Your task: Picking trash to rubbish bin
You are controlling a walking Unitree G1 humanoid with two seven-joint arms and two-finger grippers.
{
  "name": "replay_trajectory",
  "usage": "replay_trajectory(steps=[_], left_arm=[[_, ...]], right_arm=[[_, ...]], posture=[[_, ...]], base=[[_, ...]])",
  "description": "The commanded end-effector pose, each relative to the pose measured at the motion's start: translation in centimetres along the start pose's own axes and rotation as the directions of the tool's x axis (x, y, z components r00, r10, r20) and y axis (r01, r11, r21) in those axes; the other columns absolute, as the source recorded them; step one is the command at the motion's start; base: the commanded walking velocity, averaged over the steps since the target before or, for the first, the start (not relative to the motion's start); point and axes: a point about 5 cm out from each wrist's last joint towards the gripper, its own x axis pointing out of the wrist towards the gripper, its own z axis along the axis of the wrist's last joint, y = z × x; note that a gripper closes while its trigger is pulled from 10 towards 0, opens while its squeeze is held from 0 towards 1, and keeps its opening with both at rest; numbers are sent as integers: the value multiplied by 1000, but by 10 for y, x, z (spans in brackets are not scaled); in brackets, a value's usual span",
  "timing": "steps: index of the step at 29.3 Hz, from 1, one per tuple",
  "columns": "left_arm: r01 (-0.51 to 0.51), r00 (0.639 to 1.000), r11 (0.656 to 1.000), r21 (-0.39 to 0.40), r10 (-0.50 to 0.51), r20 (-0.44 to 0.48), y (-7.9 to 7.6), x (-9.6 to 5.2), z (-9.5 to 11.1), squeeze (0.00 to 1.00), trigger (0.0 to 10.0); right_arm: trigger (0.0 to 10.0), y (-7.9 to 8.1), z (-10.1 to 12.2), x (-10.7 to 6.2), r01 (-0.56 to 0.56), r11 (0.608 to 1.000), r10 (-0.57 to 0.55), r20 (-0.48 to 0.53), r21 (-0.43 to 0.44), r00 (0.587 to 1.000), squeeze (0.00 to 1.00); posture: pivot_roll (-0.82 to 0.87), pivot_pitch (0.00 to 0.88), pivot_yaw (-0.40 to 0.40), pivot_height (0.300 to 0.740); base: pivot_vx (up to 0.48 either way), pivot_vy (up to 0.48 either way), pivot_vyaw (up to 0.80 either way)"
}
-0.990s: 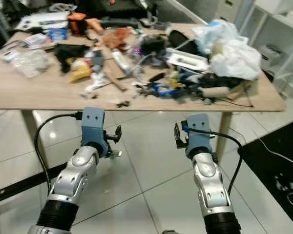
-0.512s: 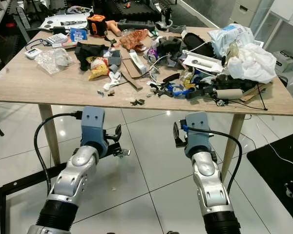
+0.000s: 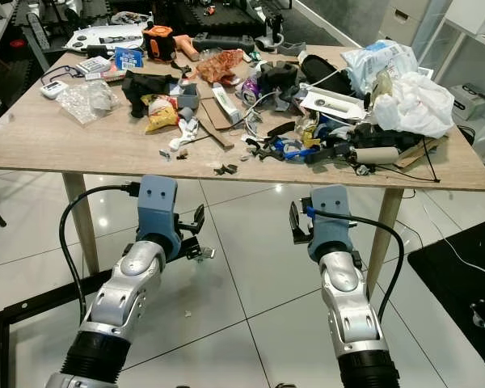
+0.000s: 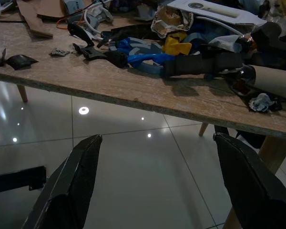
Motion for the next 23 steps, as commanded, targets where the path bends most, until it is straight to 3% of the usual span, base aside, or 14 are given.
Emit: replay_trajectory(steps=[1,23], left_arm=[[12,1000,1000,-2,-12,-2,-2,-2,-3,0,10000],[19,1000,1000,-18,-19,0,-2,-2,-4,0,10000]], right_arm=[[10000,-1,-3,-3,7,1000,-7,-9,3,1000,0],[10000,-2,-3,-3,3,1000,-3,-9,0,1000,0]], posture=[[-34,139,11,740],[-36,140,9,740]], base=[[311,0,0],[352,0,0]])
